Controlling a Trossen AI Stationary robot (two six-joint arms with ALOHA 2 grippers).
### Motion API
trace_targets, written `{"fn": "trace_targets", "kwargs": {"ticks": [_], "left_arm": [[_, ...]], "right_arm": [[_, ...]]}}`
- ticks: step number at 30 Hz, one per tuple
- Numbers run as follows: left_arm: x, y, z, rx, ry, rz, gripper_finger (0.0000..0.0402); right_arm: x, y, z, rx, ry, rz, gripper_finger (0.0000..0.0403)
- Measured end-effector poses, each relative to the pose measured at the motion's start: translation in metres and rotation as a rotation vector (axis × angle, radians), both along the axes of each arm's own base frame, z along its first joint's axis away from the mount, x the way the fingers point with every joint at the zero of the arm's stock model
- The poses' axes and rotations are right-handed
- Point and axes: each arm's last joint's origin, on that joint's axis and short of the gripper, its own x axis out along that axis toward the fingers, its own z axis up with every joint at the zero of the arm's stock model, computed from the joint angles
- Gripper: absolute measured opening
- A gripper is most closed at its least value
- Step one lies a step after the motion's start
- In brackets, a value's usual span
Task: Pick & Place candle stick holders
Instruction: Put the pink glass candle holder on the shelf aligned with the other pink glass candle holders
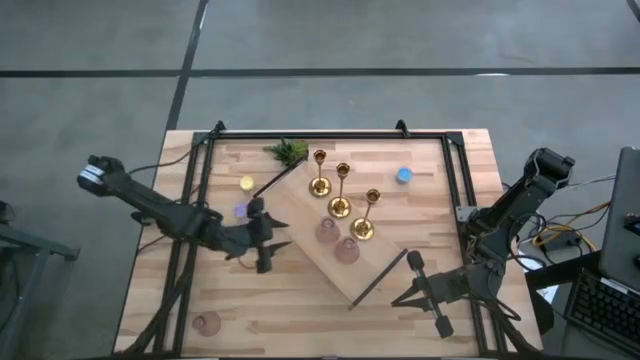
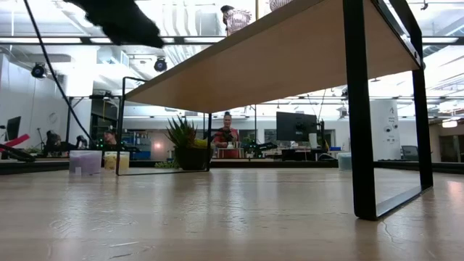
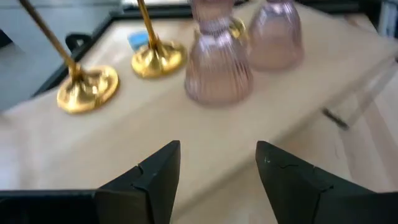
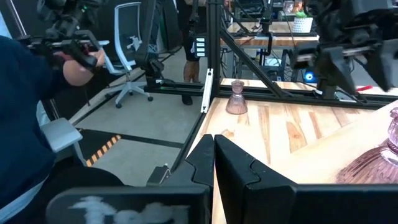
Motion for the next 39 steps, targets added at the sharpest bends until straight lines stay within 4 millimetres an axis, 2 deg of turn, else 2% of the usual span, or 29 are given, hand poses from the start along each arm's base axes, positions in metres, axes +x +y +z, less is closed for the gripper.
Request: {"fn": "trace_targets", "kwargs": {"ticks": [7,12,20,27,33,39], "left_arm": [[-0.043,-0.010,0.001,-0.067,0.160,-0.118,0.0214],[-0.063,-0.012,-0.003,-0.374,0.330,-0.118,0.0213],[-0.068,-0.032,-0.019,-0.621,0.546,-0.110,0.0206],[-0.076,-0.064,-0.031,-0.790,0.750,-0.013,0.0193],[-0.079,-0.091,-0.027,-0.906,0.861,0.073,0.0174],[-0.073,-0.112,-0.017,-1.011,0.965,0.148,0.0160]], "right_arm": [[0.000,0.000,-0.001,-0.004,0.003,0.000,0.0009],[0.000,0.000,-0.001,-0.005,0.003,0.000,0.0009],[0.000,0.000,-0.003,-0.023,0.015,0.001,0.0008],[-0.001,-0.001,-0.007,-0.058,0.047,0.003,0.0008],[-0.001,-0.001,-0.007,-0.107,0.036,0.011,0.0008],[-0.001,-0.001,-0.007,-0.166,0.016,0.022,0.0008]]}}
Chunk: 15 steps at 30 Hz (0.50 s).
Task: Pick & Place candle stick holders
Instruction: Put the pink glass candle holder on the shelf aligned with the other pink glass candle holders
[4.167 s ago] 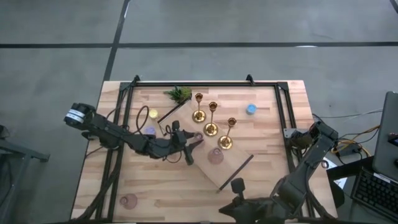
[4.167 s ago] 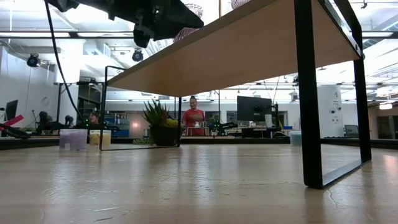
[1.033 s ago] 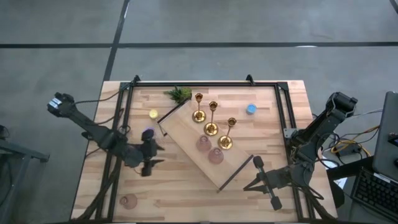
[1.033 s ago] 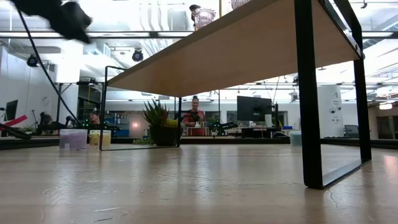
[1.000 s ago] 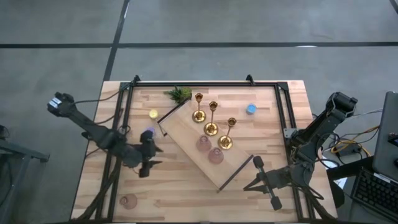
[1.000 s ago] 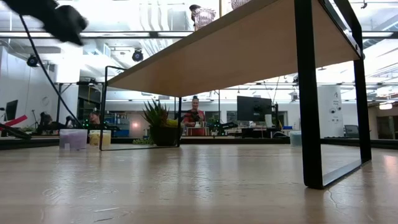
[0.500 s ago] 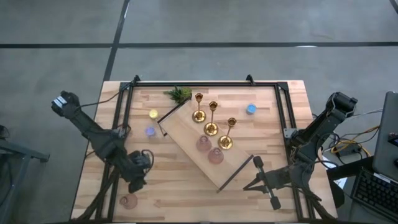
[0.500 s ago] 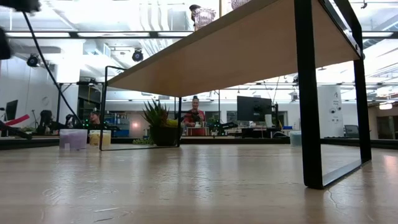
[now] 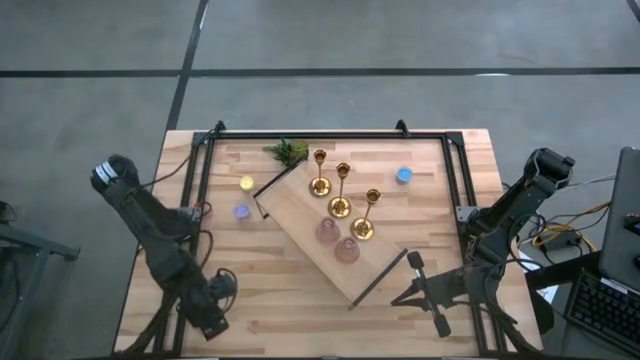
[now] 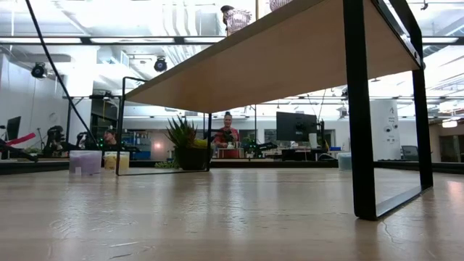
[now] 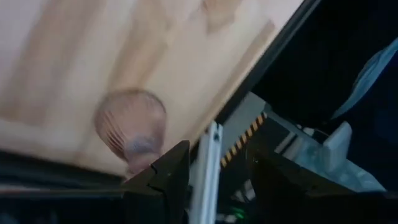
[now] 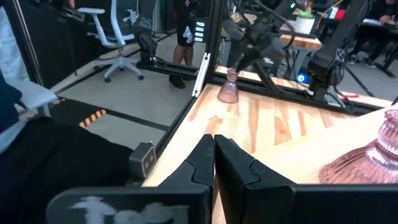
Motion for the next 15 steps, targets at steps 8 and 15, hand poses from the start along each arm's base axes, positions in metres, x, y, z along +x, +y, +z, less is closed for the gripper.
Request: {"fn": "trace_targets", "kwargs": {"ticks": [8,15], "left_arm": [[0.006,-0.016,-0.006,-0.003,0.163,0.044,0.0153],[0.003,-0.027,-0.022,0.021,0.314,0.034,0.0153]], "right_arm": [[-0.001,-0.001,-0.003,-0.058,0.016,0.007,0.0008],[0.000,-0.003,-0.006,-0.086,0.037,0.001,0.0008]]}}
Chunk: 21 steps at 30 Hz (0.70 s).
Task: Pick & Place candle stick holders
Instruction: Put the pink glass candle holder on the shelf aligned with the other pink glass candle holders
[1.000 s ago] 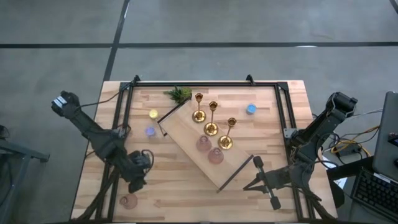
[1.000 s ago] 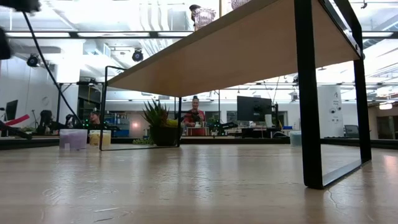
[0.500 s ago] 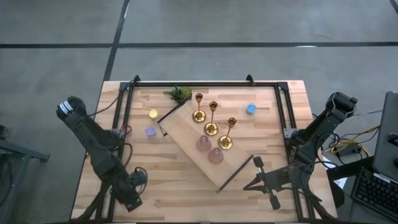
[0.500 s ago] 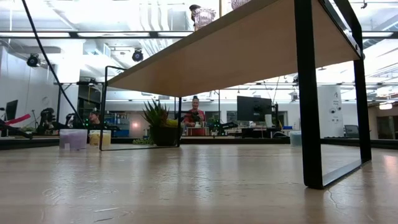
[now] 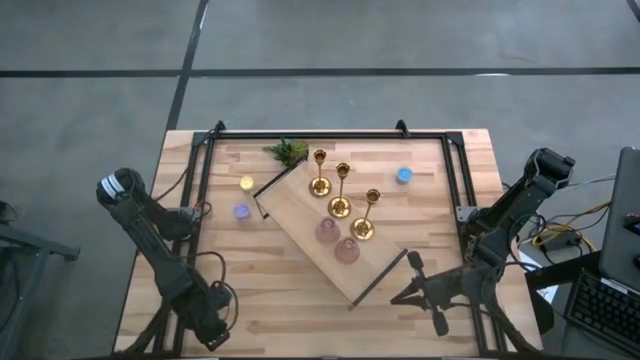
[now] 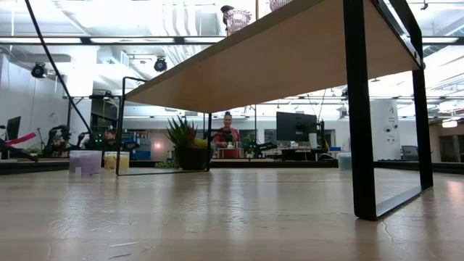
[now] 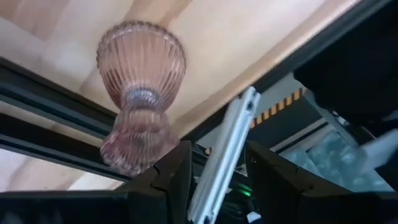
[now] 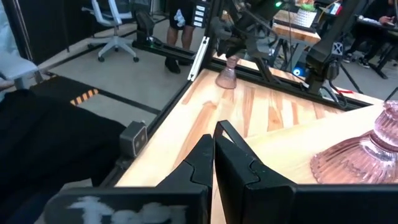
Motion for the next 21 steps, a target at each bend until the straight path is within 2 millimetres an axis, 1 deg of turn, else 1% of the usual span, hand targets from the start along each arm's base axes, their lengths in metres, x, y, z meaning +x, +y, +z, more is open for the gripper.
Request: {"fn": "trace_targets", "kwargs": {"ticks": [8,11,15,18,21], "left_arm": [[0.000,-0.002,-0.003,0.000,0.030,0.006,0.0153],[-0.001,-0.001,-0.001,-0.024,0.077,0.016,0.0153],[-0.002,0.001,0.006,-0.035,0.072,0.020,0.0153],[-0.007,0.007,0.007,0.013,0.106,0.029,0.0153],[-0.013,0.011,0.003,0.079,0.138,0.026,0.0153]], "right_arm": [[0.003,-0.003,0.000,-0.014,-0.004,-0.013,0.0008],[0.005,-0.004,0.000,-0.017,-0.005,-0.019,0.0008],[0.005,-0.005,0.000,-0.017,-0.004,-0.021,0.0008],[0.005,-0.005,0.000,-0.017,-0.004,-0.021,0.0008],[0.005,-0.005,0.000,-0.016,-0.003,-0.018,0.0008]]}}
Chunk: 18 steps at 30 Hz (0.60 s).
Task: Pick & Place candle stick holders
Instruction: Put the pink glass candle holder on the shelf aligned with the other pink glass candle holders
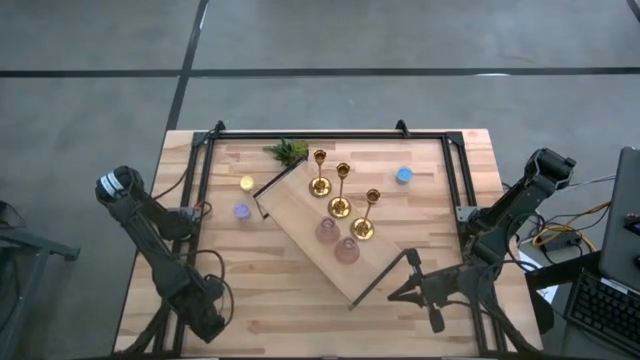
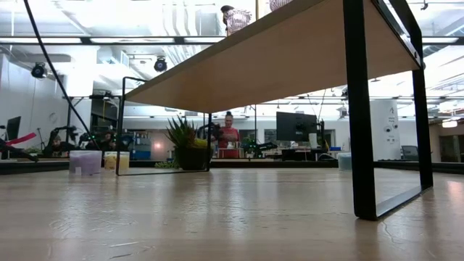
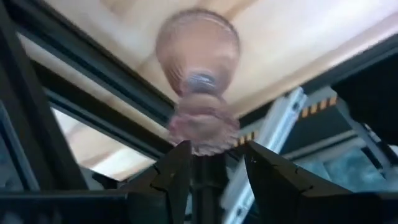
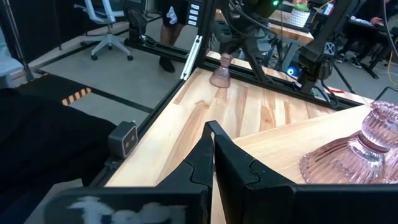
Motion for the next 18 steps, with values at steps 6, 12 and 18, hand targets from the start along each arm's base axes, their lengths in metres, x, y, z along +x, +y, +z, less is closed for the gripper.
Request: {"fn": "trace_targets", "kwargs": {"ticks": [6,12,18], "left_arm": [[0.0017,-0.0010,-0.0019,0.064,-0.125,0.017,0.0153],[0.0022,-0.0005,-0.0025,0.090,-0.158,0.029,0.0154],[0.0033,0.0001,-0.0031,0.145,-0.238,0.048,0.0154]], "right_arm": [[0.0000,0.0001,0.0000,0.003,0.002,0.003,0.0008],[0.0000,0.0001,0.0000,0.012,0.004,0.000,0.0008],[0.0000,0.0001,-0.0001,0.021,0.006,-0.002,0.0008]]}}
